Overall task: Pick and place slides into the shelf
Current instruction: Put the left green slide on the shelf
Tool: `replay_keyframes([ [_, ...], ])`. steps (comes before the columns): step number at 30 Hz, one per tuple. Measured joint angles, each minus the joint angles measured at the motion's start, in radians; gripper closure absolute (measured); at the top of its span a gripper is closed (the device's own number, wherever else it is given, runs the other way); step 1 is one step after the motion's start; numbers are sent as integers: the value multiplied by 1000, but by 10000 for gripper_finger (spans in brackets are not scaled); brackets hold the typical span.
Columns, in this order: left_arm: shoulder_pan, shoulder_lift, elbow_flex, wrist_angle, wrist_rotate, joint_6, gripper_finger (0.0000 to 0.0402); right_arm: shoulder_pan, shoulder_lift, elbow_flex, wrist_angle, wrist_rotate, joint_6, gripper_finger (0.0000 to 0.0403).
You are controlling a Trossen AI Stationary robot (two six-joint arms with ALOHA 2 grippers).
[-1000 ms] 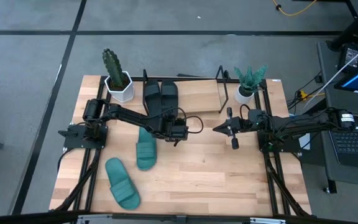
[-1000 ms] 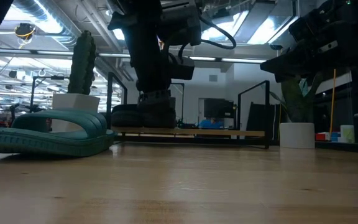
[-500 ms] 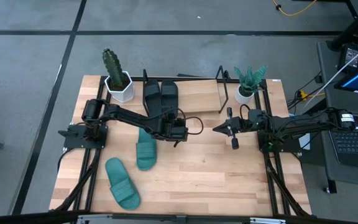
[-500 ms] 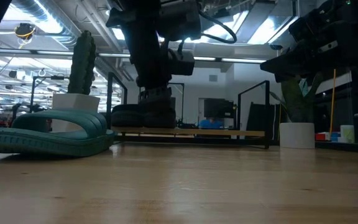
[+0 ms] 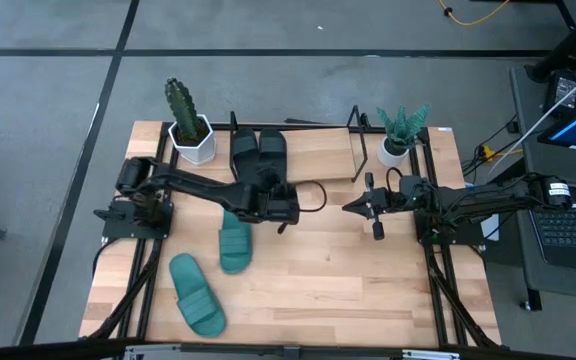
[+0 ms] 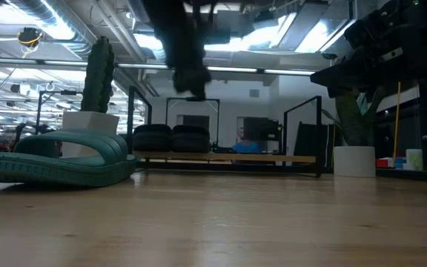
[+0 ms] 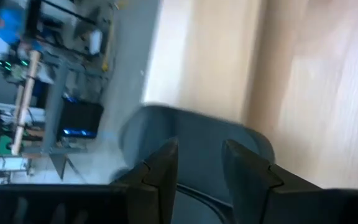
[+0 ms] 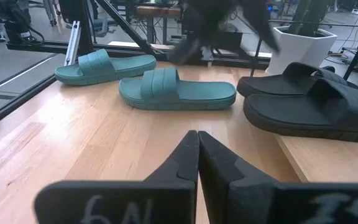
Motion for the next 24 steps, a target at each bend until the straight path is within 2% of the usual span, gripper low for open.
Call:
replay_keyframes([
  [6,-45,-96,30,-4,-75,10,288,3,0,0,0,0,-2,391],
  [11,-80,-158,30,-11,-87,-34,288,3,0,0,0,0,-6,391],
  [21,-133,-176,24,-12,-82,-45,288,3,0,0,0,0,-8,391],
  [24,-162,-177,-2,-12,-84,-118,288,3,0,0,-1,1,-8,391],
])
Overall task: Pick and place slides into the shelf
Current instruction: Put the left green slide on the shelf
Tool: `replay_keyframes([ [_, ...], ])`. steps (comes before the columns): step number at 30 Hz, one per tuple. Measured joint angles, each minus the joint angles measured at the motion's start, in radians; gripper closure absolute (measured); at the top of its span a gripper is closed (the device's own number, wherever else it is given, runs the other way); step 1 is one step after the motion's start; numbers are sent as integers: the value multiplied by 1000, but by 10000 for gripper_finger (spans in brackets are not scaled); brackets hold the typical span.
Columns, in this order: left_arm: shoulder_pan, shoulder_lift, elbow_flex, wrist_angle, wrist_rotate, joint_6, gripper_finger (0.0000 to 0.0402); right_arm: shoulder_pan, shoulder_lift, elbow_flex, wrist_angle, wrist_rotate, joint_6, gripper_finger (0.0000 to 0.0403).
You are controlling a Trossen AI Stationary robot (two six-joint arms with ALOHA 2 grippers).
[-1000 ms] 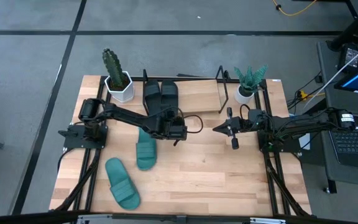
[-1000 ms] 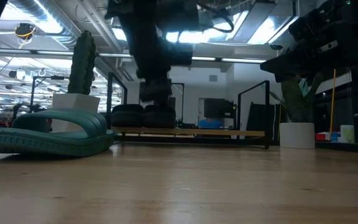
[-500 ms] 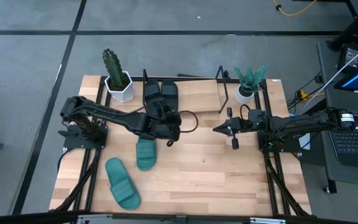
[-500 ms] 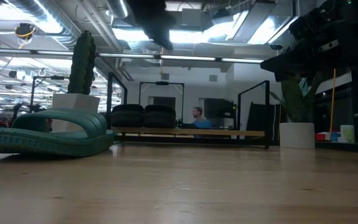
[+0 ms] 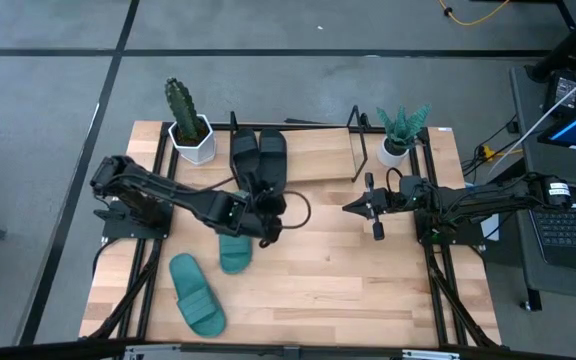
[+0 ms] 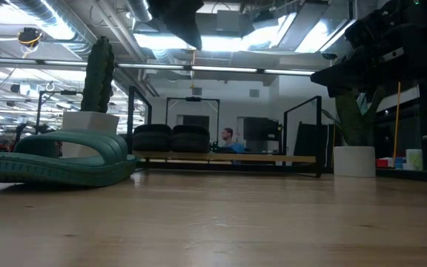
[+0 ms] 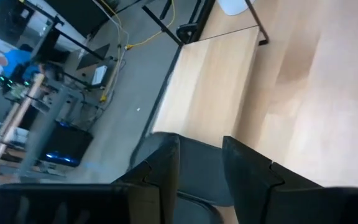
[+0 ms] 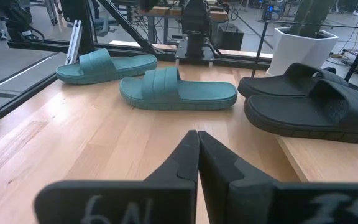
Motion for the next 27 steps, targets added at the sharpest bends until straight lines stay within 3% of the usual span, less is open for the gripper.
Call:
replay_keyframes([
  [13,-206,-7,-198,78,-181,-357,288,0,0,0,0,0,-21,391],
  [27,-453,-8,-326,231,-177,-526,288,1,0,0,16,0,-18,391],
])
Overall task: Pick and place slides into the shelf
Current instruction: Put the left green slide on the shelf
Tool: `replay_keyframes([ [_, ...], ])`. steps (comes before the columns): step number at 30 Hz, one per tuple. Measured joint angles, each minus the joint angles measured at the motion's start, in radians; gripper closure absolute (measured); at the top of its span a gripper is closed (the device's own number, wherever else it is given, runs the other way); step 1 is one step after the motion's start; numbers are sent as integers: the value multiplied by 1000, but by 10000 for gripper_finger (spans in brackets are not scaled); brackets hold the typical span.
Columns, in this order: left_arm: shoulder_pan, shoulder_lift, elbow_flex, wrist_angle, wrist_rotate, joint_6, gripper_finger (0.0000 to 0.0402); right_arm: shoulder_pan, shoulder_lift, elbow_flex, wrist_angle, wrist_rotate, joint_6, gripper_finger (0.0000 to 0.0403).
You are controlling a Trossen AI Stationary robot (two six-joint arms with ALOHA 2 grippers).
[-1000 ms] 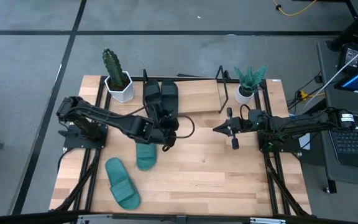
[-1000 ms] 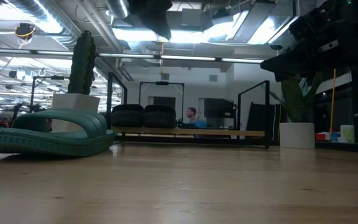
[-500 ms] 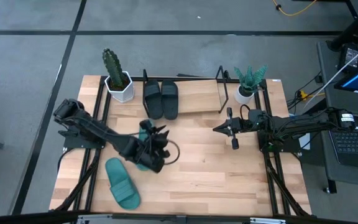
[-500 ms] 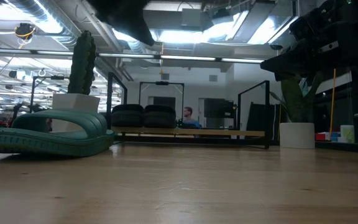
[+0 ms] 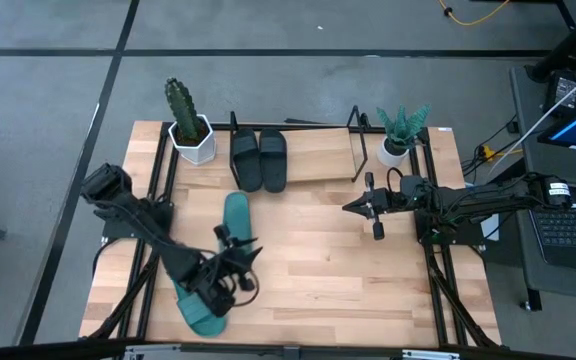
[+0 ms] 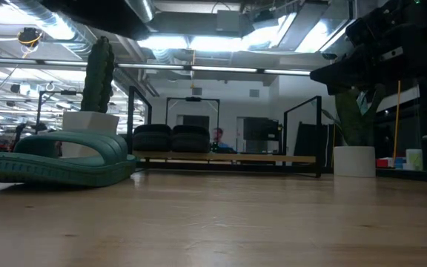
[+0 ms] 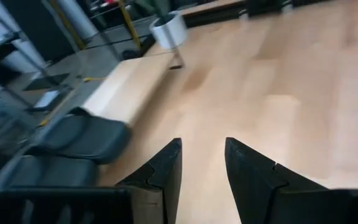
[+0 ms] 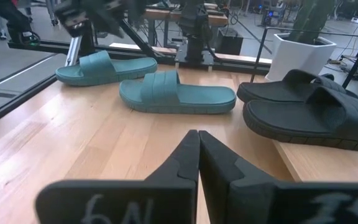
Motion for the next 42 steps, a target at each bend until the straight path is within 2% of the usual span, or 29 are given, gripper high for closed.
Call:
replay_keyframes([
  [7,-125,0,-56,142,5,0,288,0,0,0,0,-5,2,391],
  [12,-166,0,-98,177,15,-28,288,0,0,0,1,-7,3,391],
  [16,-169,0,-125,177,48,-77,288,1,0,0,24,-8,13,391],
  [32,-94,0,-135,179,64,-83,288,0,0,0,89,-8,-27,391],
  [34,-85,0,-135,182,113,-91,288,0,0,0,101,-8,-47,391],
  [38,-79,-5,-126,178,273,-98,288,0,0,0,129,-8,-54,391],
  [42,-83,-5,-84,182,372,-101,288,0,0,0,137,-8,-57,391],
])
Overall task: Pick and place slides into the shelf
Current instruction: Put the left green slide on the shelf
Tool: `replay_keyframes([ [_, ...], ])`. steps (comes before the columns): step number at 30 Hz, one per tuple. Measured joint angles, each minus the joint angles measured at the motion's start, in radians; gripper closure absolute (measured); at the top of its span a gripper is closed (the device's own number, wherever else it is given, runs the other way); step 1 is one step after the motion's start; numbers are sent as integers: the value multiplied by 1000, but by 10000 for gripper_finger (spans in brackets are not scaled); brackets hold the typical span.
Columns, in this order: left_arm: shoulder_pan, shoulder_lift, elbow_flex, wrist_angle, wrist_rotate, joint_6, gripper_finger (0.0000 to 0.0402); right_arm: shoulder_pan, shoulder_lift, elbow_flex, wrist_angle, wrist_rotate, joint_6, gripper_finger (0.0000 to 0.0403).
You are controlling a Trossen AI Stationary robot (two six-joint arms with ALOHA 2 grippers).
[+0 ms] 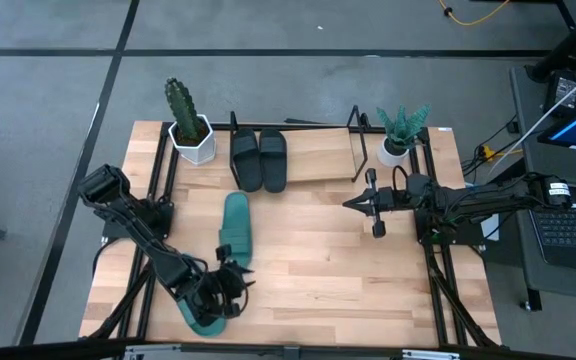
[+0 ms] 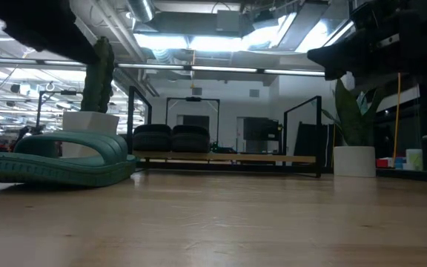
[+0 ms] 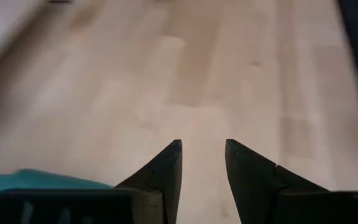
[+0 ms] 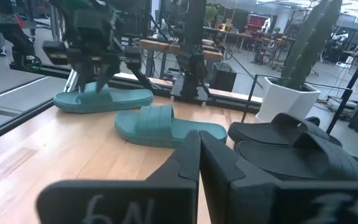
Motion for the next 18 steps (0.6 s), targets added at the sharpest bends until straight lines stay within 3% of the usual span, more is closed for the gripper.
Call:
replay_keyframes([
  [7,-1,-1,78,-66,191,-24,288,0,0,0,21,0,1,391],
  [14,-1,-19,162,-502,379,-336,288,0,0,0,21,0,4,391],
  [18,0,-78,172,-626,404,-382,288,0,0,0,20,0,3,391],
])
